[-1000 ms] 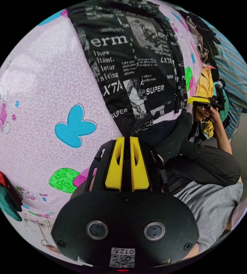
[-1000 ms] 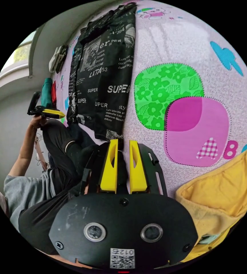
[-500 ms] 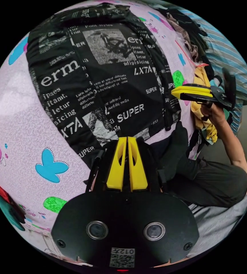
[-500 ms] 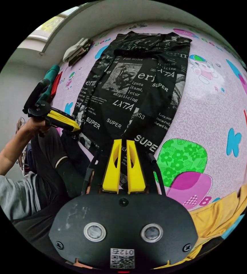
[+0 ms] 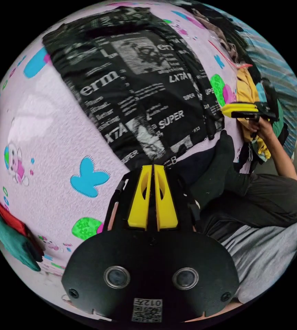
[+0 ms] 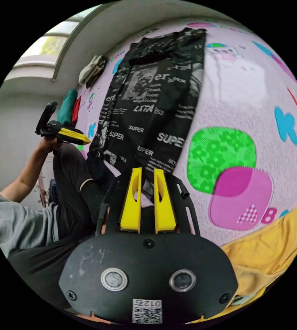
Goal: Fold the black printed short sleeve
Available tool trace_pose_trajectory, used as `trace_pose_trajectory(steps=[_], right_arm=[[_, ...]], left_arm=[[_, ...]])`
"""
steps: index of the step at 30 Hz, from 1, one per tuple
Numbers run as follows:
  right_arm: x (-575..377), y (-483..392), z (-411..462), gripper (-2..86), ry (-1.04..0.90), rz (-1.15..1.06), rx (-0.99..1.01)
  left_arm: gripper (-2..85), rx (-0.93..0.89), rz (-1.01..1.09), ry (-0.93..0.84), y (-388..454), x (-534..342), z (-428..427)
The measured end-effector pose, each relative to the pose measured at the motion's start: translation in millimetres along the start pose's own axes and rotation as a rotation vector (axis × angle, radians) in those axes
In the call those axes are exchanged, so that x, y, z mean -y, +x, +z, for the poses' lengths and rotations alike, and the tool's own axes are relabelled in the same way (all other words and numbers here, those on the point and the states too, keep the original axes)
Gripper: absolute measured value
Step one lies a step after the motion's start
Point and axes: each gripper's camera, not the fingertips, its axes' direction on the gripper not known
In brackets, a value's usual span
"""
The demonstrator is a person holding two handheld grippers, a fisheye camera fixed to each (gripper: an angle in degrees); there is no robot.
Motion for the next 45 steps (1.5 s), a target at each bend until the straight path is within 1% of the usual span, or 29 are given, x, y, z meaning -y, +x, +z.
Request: trace_pose_trajectory(steps=[5,7,10,17,21,24,27,30,32,34,35,38,40,45], right_arm=[[-34.5,49.4,-5.6,7.8,-0.01,0.138,0.146],[-39.9,55.1,-5.1,8.3,-0.01,0.148,0.167],[-46.3,62.4,-11.3,8.5,0.003,0.162,0.213],[-60.0,61.6,-16.6,8.6,-0.029,0.13,0.298],[-68.9,61.4,-22.1,7.8,-0.029,0.136,0.307],[-79.6,64.8,-29.8,6.4,-0.02,0.146,0.328],[-92.5,64.4,-36.5,3.3,-0.01,0.145,0.359],[-103.2,58.2,-48.4,0.9,0.017,0.129,0.428],[-110.0,51.0,-66.3,0.1,0.061,0.094,0.523],[-115.0,45.1,-83.4,-0.1,0.104,0.055,0.608],[-118.6,41.0,-95.4,-0.2,0.131,0.033,0.647],[-128.9,29.5,-124.8,-0.4,0.179,-0.024,0.711],[-136.8,22.1,-140.6,-0.4,0.188,-0.054,0.724],[-163.8,6.2,-177.5,-0.5,0.182,-0.094,0.721]], left_arm=[[4.9,-0.201,-0.09,-0.068,-40.1,-11.0,14.6],[6.1,-0.265,-0.108,-0.108,-49.1,-10.0,26.8],[6.9,-0.323,-0.103,-0.123,-54.4,-10.1,32.0],[7.2,-0.384,-0.108,-0.165,-66.1,-24.5,40.8],[6.3,-0.348,-0.096,-0.216,-67.1,-33.4,46.9],[4.8,-0.322,-0.092,-0.228,-69.8,-43.2,46.8],[3.3,-0.342,-0.076,-0.227,-73.7,-57.3,46.3],[2.4,-0.386,-0.02,-0.182,-75.3,-73.9,37.3],[2.0,-0.435,0.029,-0.12,-76.2,-86.2,28.5],[1.8,-0.511,0.096,-0.009,-78.2,-106.1,13.3],[1.8,-0.528,0.109,0.018,-78.8,-111.6,9.5],[1.8,-0.594,0.163,0.136,-81.4,-140.4,-8.6],[1.9,-0.63,0.171,0.215,-84.1,-164.7,-20.4],[1.9,-0.665,0.177,0.315,-85.5,-214.3,-35.4]])
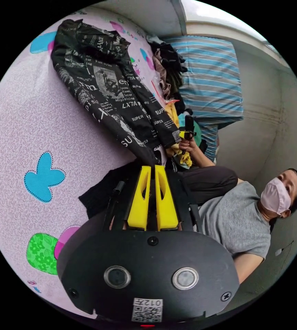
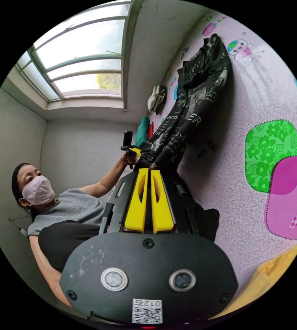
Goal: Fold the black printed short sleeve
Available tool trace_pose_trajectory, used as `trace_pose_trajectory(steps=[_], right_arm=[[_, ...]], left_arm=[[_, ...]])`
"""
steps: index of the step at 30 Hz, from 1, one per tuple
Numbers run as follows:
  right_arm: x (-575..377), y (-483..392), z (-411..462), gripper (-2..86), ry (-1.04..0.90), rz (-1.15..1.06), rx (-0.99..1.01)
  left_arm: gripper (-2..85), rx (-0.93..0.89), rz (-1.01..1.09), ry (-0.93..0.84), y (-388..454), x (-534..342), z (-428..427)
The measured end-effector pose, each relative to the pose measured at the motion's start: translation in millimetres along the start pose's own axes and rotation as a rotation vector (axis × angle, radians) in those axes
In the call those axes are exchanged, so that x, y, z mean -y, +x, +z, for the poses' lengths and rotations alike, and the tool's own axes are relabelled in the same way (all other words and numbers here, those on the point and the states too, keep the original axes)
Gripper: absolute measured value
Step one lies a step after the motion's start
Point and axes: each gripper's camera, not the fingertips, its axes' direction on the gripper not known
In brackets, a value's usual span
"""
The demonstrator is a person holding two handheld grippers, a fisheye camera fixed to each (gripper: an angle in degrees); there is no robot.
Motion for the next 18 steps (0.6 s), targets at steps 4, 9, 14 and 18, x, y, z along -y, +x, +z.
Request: trace_pose_trajectory(steps=[4,9,14,18], right_arm=[[-24.1,-36.2,-24.4,-0.5,0.047,-0.035,0.017],[-57.8,-71.7,-32.6,-0.5,0.032,-0.071,0.052],[-96.5,-108.4,-38.2,-0.5,-0.01,-0.097,0.074],[-117.0,-127.7,-46.4,-0.5,-0.02,-0.106,0.09]], left_arm=[[1.7,0.0,0.028,0.044,17.9,-36.9,-15.9],[1.7,-0.029,0.075,0.092,42.6,-77.4,-29.8],[1.7,-0.036,0.096,0.107,65.5,-115.6,-36.9],[1.9,-0.052,0.116,0.122,83.2,-141.3,-41.4]])
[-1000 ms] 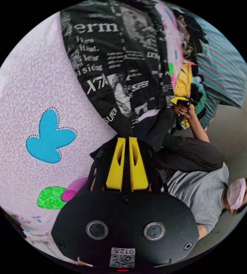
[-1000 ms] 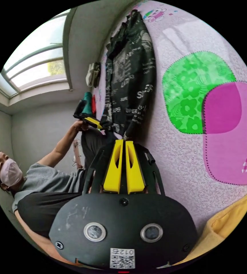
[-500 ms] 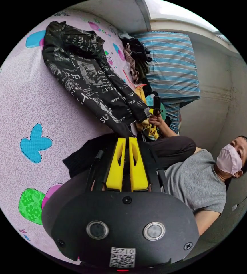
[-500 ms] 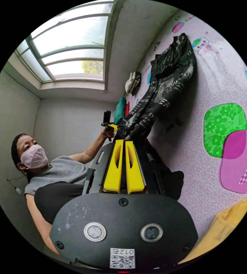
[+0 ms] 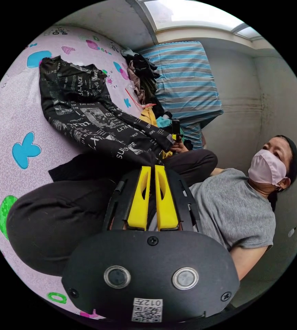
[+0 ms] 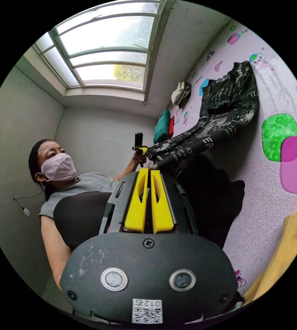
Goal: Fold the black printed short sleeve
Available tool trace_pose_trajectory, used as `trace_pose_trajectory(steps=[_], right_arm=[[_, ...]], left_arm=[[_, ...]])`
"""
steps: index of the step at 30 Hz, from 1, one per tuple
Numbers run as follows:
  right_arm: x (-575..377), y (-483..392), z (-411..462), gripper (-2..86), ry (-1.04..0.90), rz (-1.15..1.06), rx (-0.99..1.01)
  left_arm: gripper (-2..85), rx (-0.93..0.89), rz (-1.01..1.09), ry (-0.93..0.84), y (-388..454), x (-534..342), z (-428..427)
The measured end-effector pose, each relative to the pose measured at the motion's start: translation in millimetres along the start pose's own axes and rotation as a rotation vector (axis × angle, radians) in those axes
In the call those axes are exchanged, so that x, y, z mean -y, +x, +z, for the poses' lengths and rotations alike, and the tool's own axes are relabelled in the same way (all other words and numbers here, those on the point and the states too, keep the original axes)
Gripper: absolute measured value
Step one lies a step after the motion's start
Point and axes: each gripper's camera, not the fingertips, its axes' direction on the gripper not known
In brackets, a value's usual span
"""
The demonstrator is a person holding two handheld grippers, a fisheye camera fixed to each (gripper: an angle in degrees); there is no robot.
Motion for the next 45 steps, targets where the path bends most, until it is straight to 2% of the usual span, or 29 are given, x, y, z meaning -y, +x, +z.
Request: trace_pose_trajectory(steps=[9,27,35,38,40,43,45], right_arm=[[30.0,-14.4,-19.6,-0.6,0.104,0.002,0.004],[238.7,18.3,-29.6,-0.5,0.088,0.095,-0.094],[379.4,86.0,-27.9,0.2,0.095,0.118,-0.135],[424.2,136.5,-27.1,1.9,0.165,0.2,-0.212],[440.7,171.1,-23.5,4.3,0.224,0.294,-0.259],[455.0,196.5,-16.3,7.1,0.287,0.34,-0.322],[458.5,198.4,-15.4,7.3,0.267,0.347,-0.361]], left_arm=[[1.8,-0.012,0.023,0.066,5.7,21.1,-33.7],[1.9,-0.057,-0.058,0.133,-45.9,161.4,-99.1],[2.0,-0.045,-0.13,0.171,-92.2,258.0,-122.3],[2.1,0.013,-0.249,0.23,-129.0,288.3,-127.8],[2.4,0.01,-0.407,0.292,-167.1,298.0,-126.5],[2.6,0.037,-0.468,0.394,-181.7,300.8,-126.0],[2.7,0.088,-0.446,0.385,-174.6,304.9,-124.4]])
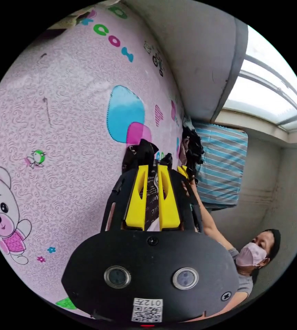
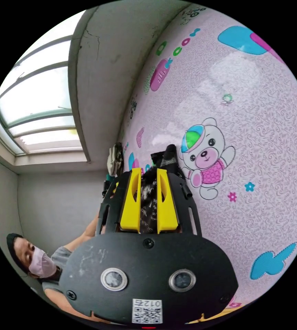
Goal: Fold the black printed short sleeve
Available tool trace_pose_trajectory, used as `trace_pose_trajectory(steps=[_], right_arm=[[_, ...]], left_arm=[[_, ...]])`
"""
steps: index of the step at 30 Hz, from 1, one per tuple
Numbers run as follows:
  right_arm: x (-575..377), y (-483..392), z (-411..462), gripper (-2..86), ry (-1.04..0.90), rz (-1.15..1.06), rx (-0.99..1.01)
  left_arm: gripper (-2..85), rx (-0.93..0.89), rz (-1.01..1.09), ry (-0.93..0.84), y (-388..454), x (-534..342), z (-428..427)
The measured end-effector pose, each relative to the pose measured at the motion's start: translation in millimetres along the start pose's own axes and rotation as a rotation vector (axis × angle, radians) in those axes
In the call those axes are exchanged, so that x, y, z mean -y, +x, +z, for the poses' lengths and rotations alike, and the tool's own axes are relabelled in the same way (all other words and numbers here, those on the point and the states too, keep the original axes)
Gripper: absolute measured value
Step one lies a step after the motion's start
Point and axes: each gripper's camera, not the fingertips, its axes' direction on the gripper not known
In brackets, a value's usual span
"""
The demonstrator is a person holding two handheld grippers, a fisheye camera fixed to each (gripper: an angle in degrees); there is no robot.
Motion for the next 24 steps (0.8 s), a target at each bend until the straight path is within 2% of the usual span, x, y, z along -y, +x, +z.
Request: trace_pose_trajectory(steps=[4,9,12,16,24], right_arm=[[-18.0,-5.4,-5.2,7.2,-0.15,0.001,-0.075],[-76.2,-19.1,-11.9,6.9,-0.293,0.035,-0.215],[-111.0,-22.8,-7.4,6.6,-0.274,0.013,-0.274],[-141.0,-7.0,19.0,6.4,-0.209,-0.01,-0.322],[-147.3,8.1,54.7,6.8,-0.157,-0.035,-0.315]], left_arm=[[3.0,0.203,0.098,-0.187,31.8,-13.4,17.9],[3.5,0.324,0.155,-0.338,58.8,-42.1,44.0],[3.9,0.434,0.174,-0.372,69.2,-52.9,58.9],[4.0,0.494,0.174,-0.448,75.4,-58.8,82.3],[3.9,0.467,0.133,-0.412,79.6,-58.6,102.8]])
